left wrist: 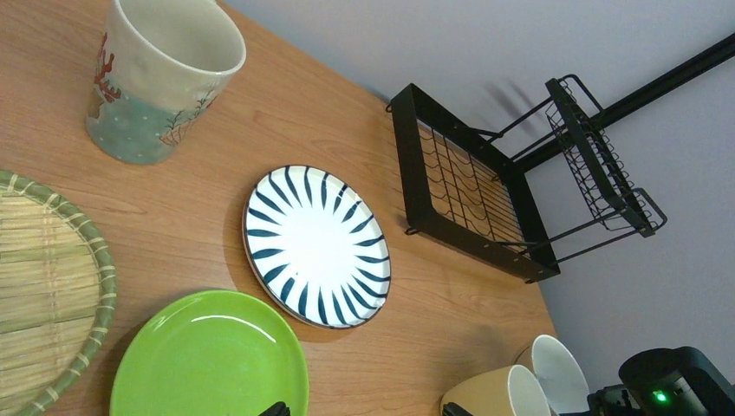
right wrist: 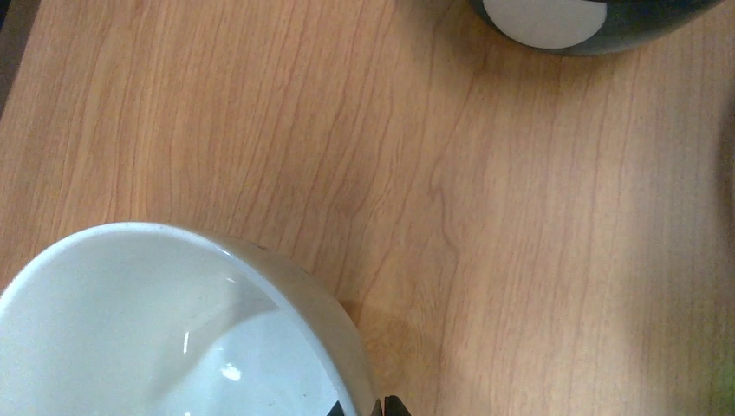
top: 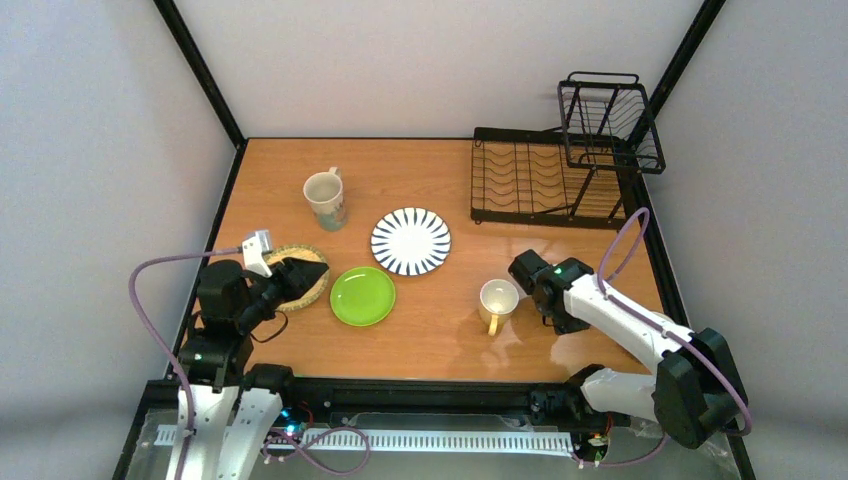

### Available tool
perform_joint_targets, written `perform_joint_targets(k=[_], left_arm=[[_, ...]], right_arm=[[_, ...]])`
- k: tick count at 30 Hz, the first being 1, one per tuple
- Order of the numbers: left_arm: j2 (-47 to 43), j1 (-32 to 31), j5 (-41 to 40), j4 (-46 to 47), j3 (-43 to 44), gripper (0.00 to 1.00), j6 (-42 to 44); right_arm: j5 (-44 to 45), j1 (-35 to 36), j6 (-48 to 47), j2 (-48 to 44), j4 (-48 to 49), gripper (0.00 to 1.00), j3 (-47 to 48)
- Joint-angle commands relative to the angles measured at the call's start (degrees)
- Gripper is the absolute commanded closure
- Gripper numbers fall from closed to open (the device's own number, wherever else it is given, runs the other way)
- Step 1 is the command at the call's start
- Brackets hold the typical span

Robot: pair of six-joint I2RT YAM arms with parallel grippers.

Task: Load the mixed dishes into the dish rack
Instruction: Place the bowl at the center of the board.

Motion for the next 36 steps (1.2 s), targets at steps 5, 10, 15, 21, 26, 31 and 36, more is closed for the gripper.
perform_joint_targets(k=[5,10,15,21,26,31,36], left_arm=[[-1.83,-0.30,1.01,-0.95,-1.26,0.00,0.43],[-2.01,-0.30,0.84,-1.33,-0.78,0.00,0.39],[-2.35,-0.30,1.07,-1.35,-1.27,0.00,0.15],[-2.63,-0.30,1.29,-1.54,-1.24,0.00,-0.05],[-3.00,-0.30,1.44,-2.05,-0.97,0.00,-0.18],[-3.42,-0.30,1.55,-2.14,-0.91,0.00,-0.61],[-3.99,-0.30,1.82,-1.92,-0.90,0.00,-1.29]], right_arm=[[2.84,-2.33,4.57,-0.54,2.18,0.77,-1.83],[2.09,-2.68,4.14,-0.54,3.27,0.73,-2.74],[0.91,-2.75,3.96,-0.40,3.74,0.72,-3.43],[-0.74,-2.73,3.67,-0.25,4.24,0.61,-4.12],[-1.88,-2.68,3.31,0.21,4.02,0.39,-4.13],[-2.08,-2.68,2.22,-0.66,3.47,0.24,-3.41],[-1.98,-2.68,0.85,-1.38,1.54,0.22,-0.72]])
